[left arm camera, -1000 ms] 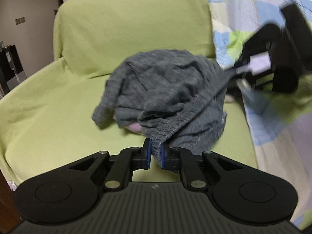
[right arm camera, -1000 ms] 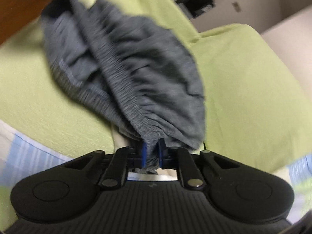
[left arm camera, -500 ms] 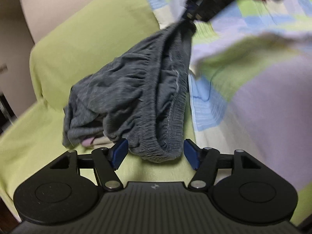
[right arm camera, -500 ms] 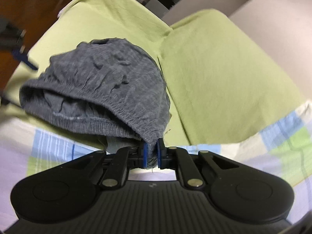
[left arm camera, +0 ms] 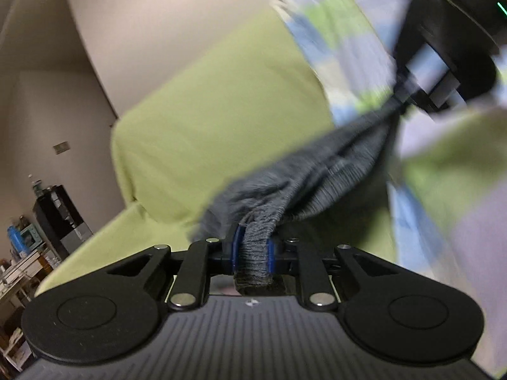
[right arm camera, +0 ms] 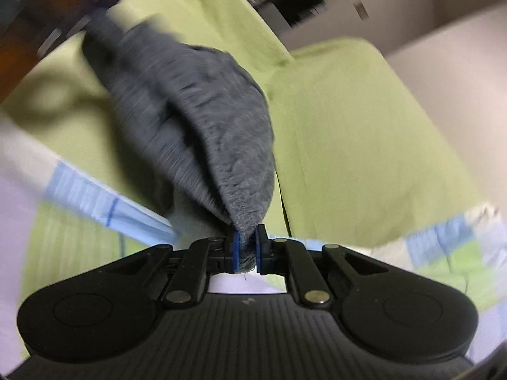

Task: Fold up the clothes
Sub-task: 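Lift the grey garment with both grippers and shake it open in the air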

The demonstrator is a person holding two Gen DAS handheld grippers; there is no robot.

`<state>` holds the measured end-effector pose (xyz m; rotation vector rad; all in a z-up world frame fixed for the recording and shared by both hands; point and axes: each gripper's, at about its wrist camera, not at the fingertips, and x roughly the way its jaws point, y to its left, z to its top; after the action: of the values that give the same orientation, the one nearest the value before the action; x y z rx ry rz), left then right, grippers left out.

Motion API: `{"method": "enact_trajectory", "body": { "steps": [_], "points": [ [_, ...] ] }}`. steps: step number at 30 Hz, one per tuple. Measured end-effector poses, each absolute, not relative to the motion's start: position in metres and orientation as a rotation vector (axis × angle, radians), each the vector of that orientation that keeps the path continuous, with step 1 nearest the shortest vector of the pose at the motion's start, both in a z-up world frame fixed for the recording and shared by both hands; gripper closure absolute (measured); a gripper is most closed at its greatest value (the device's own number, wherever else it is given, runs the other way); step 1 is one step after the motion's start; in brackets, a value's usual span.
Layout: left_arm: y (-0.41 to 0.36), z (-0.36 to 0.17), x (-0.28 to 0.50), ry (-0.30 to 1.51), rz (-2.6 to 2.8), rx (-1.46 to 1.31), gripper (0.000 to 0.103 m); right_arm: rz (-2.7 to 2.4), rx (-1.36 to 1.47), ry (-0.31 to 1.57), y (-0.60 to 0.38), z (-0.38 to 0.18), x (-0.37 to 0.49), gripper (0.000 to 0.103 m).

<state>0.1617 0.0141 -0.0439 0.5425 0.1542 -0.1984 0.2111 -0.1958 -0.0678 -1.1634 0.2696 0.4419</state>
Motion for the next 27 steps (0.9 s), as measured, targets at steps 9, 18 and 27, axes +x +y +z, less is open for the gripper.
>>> {"method": "enact_trajectory", "body": {
  "steps": [9, 18, 27],
  "points": [
    [-0.012, 0.119, 0.107, -0.035, -0.299, 0.529, 0.084, 0.3, -1.02, 0.138, -0.228, 0.088, 0.114, 0.098],
    [-0.059, 0.117, 0.074, 0.021, -0.398, 0.514, 0.084, 0.296, -1.012, 0.272, -0.28, 0.099, 0.03, 0.097],
    [0.007, 0.124, 0.114, 0.011, -0.241, 0.456, 0.084, 0.362, -0.967, 0.196, -0.249, 0.086, 0.089, 0.097]
  ]
}}
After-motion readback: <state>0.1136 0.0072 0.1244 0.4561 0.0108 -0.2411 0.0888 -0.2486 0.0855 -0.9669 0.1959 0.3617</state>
